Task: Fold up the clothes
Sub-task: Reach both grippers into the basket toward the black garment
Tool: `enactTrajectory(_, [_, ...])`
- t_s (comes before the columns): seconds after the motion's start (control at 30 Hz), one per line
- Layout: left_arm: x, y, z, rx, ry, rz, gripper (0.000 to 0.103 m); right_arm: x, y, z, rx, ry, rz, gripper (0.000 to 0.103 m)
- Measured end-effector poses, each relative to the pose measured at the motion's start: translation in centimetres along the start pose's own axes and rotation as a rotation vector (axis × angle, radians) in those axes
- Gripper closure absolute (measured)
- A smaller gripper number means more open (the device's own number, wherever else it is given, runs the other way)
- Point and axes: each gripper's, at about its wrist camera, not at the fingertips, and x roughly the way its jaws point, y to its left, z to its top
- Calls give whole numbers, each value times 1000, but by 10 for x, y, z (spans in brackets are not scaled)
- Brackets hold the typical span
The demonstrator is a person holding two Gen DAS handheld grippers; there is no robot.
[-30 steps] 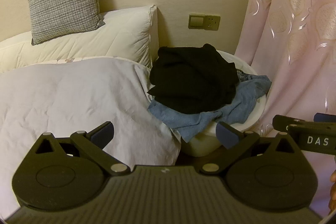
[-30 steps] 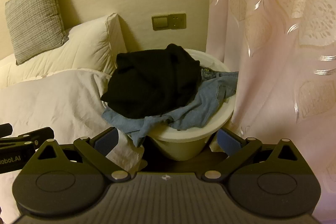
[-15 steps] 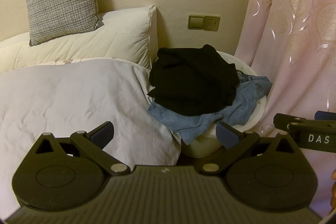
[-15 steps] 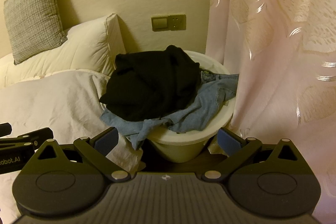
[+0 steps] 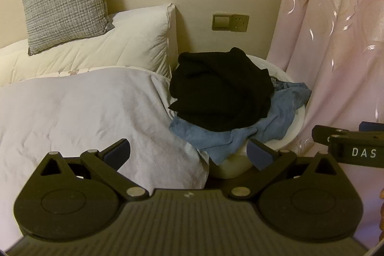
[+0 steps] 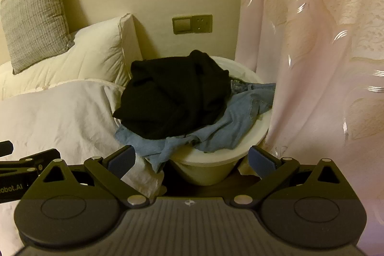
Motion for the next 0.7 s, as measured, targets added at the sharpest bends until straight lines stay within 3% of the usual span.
enactTrajectory(0.37, [26, 5, 1, 8, 50, -14, 1, 32, -4, -2, 15, 65, -9, 0])
enactTrajectory(0.7, [83, -1, 3, -14, 155, 18, 1, 87, -12, 13, -50, 88, -8, 0])
